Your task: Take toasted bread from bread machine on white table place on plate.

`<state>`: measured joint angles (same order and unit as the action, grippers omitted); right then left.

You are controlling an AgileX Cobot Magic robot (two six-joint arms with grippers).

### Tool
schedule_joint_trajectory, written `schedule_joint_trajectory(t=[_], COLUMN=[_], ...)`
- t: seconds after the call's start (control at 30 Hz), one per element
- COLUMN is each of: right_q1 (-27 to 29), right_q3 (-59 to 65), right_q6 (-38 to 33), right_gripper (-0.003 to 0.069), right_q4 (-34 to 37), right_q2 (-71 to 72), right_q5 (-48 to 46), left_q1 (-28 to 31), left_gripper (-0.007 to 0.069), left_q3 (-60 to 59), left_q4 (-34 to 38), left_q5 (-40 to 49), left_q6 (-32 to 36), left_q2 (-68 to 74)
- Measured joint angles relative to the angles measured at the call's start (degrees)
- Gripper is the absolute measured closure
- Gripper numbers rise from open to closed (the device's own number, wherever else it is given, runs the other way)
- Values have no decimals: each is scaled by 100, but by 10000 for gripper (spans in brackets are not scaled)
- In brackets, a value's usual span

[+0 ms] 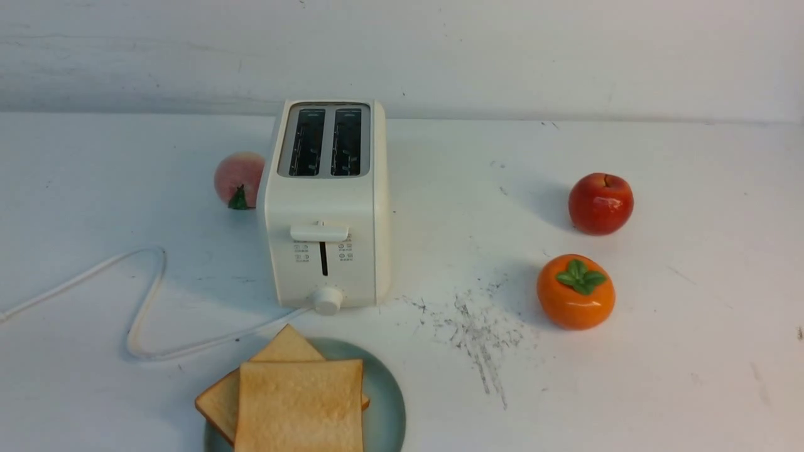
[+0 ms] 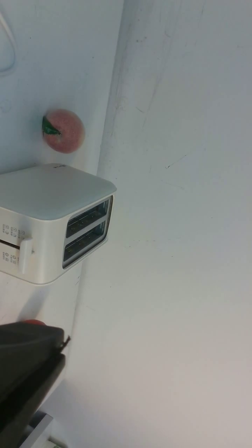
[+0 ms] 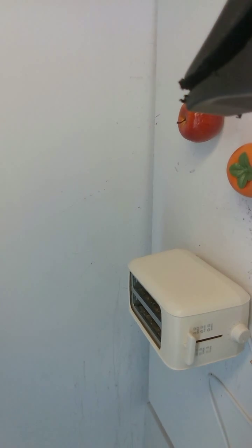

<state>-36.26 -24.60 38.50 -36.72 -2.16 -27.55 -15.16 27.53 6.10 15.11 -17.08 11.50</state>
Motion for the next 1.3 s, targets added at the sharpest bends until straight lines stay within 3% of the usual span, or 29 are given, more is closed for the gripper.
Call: schedule_joint_trajectory(t=[0.37, 0.7, 0.8, 0.97, 1.3], right_q1=[0, 0, 0, 0, 0], right_q3=[0, 0, 0, 0, 0], right_q6=[0, 5, 5, 5, 10], right_gripper=[636, 627, 626, 622, 616], right_q4=[-25, -19, -19, -19, -19], right_q2=[0, 0, 0, 4, 4], right_q5=[3, 3, 3, 31, 31], left_q1=[19, 1208, 1235, 1255, 1255], left_gripper=[613, 606, 605, 599, 589], left_q3=[-115, -2153, -2649, -2925, -2931], left_q4=[0, -235, -378, -487, -498], left_q5=[-55, -92, -74, 681, 726], left_q6=[0, 0, 0, 0, 0], left_q2=[-8, -1118, -1202, -1208, -1208])
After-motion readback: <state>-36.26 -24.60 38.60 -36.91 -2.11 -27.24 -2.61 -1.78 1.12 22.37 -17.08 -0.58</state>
